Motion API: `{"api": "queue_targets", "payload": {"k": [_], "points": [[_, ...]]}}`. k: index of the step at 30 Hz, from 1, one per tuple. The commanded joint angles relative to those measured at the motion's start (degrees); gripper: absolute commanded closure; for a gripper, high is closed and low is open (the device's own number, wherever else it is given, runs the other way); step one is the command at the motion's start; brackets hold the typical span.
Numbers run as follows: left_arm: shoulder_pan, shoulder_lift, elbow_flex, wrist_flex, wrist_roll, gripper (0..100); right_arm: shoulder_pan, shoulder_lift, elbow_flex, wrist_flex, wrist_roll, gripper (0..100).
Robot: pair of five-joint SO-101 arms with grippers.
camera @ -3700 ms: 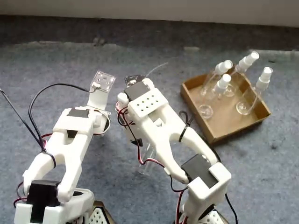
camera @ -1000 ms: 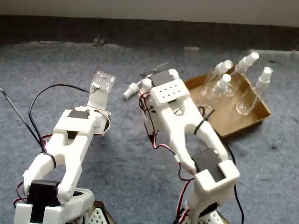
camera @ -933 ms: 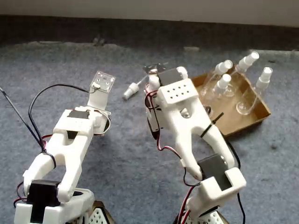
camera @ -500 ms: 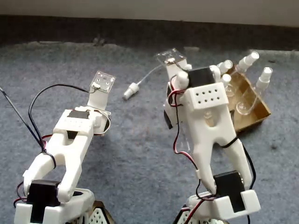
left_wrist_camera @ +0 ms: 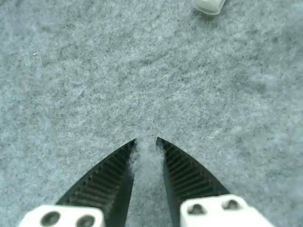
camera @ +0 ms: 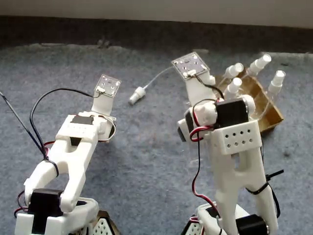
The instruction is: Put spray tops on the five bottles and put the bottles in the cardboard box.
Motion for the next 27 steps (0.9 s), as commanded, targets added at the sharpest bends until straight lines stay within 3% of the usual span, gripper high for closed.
{"api": "queue_targets", "payload": {"k": [1, 18, 27], "points": [[-0.4, -2.1, -0.1, -0.9, 0.4, 98, 0.5, -5.8, 4.7, -0.2, 0.4, 98.0], [-0.4, -2.1, -0.1, -0.9, 0.4, 98, 0.1, -9.4, 33.8, -26.3, 0.3, 98.0], [-0.3, -2.1, -0.1, -0.8, 0.4, 98, -10.2, -9.4, 48.0, -47.0, 0.3, 98.0]]}}
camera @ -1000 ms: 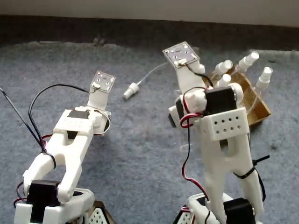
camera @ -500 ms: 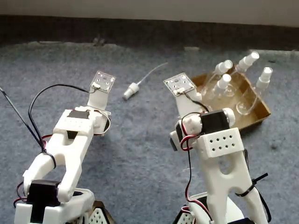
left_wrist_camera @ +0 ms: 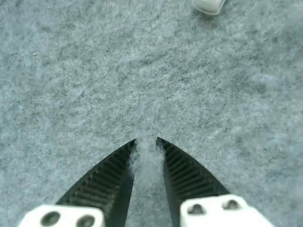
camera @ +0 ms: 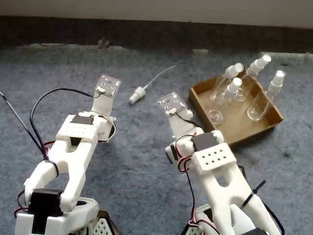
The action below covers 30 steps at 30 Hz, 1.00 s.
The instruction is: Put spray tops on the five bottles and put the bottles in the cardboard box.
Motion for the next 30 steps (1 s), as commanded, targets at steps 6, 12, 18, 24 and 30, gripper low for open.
{"api": "queue_targets", "payload": {"k": [6, 12, 18, 24, 30], "points": [[-0.3, -2.2, -0.1, -0.8, 0.4, 98, -4.5, -2.1, 12.2, -20.1, 0.2, 98.0], [-0.3, -2.2, -0.1, -0.8, 0.4, 98, -4.4, -2.1, 19.1, -29.5, 0.2, 98.0], [-0.3, -2.2, -0.1, -0.9, 0.4, 98, -4.3, -2.1, 22.3, -33.1, 0.2, 98.0], [-0.3, -1.9, -0.1, -0.9, 0.4, 98, -4.3, -2.1, 22.3, -33.2, 0.2, 98.0], [-0.3, -1.9, -0.1, -0.7, 0.4, 98, -4.3, -1.9, 22.4, -33.3, 0.2, 98.0]]}}
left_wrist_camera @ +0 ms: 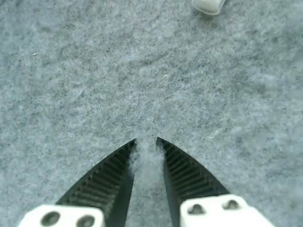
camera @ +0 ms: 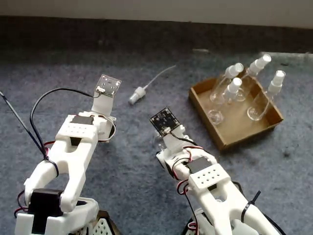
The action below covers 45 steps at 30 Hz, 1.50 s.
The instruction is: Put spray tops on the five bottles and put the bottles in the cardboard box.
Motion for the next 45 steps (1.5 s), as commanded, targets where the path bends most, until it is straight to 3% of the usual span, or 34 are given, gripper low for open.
{"api": "queue_targets", "payload": {"k": [1, 10, 15, 24, 27, 36, 45], "points": [[-0.3, -1.9, -0.1, -0.7, 0.4, 98, -0.1, 0.1, 0.5, -0.7, 0.3, 98.0], [1.2, -2.3, -2.9, -0.7, 0.1, 98, -0.1, 0.0, 0.6, -0.6, 0.4, 98.0], [2.4, -1.9, -8.3, 0.4, -9.3, 98, -0.1, 0.0, 0.6, -0.6, 0.4, 98.0], [4.7, 0.0, -29.0, 14.1, -10.3, 95, -0.2, 0.2, 0.6, -0.7, 0.5, 98.0], [7.8, 6.1, -38.7, 21.1, -13.0, 86, -0.2, 0.2, 0.6, -0.7, 0.5, 98.0], [9.3, 33.4, -69.1, 32.0, -19.2, 88, -0.2, 0.2, 0.6, -0.7, 0.6, 98.0], [9.4, 57.3, -96.5, 43.3, -19.2, 88, -0.2, 0.2, 0.6, -0.7, 0.6, 98.0]]}}
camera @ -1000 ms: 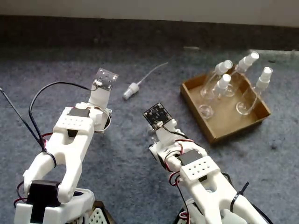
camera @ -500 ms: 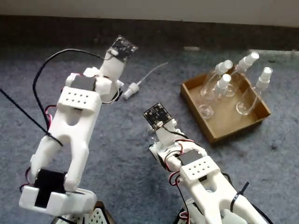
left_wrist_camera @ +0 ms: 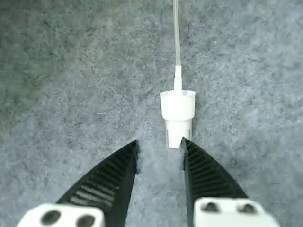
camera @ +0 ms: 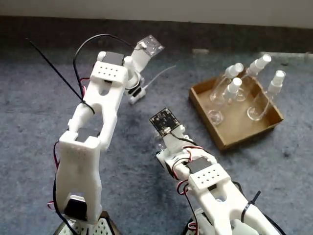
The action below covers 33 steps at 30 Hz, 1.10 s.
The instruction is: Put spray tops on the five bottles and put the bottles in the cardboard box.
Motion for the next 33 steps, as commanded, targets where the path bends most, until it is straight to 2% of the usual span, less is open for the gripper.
{"api": "queue_targets", "payload": {"k": [1, 8, 14, 23, 27, 33], "points": [[1.0, 8.0, -16.7, 6.4, -0.5, 88, -0.2, 0.2, 0.6, -0.7, 0.6, 98.0], [1.2, 20.7, -35.2, 13.2, -4.0, 88, -0.2, 0.2, 0.6, -0.7, 0.6, 98.0], [1.1, 29.1, -44.2, 16.2, -4.0, 88, -0.2, 0.1, 0.6, -0.7, 0.6, 98.0], [1.1, 30.5, -59.6, 24.2, -4.1, 88, -0.2, 0.2, 0.6, -0.7, 0.6, 98.0], [1.4, 30.5, -59.8, 24.4, -4.1, 88, -0.2, 0.2, 0.6, -0.7, 0.7, 98.0], [2.7, 30.4, -57.2, 24.4, -3.9, 81, -0.2, 0.0, 0.6, -0.7, 0.7, 98.0]]}}
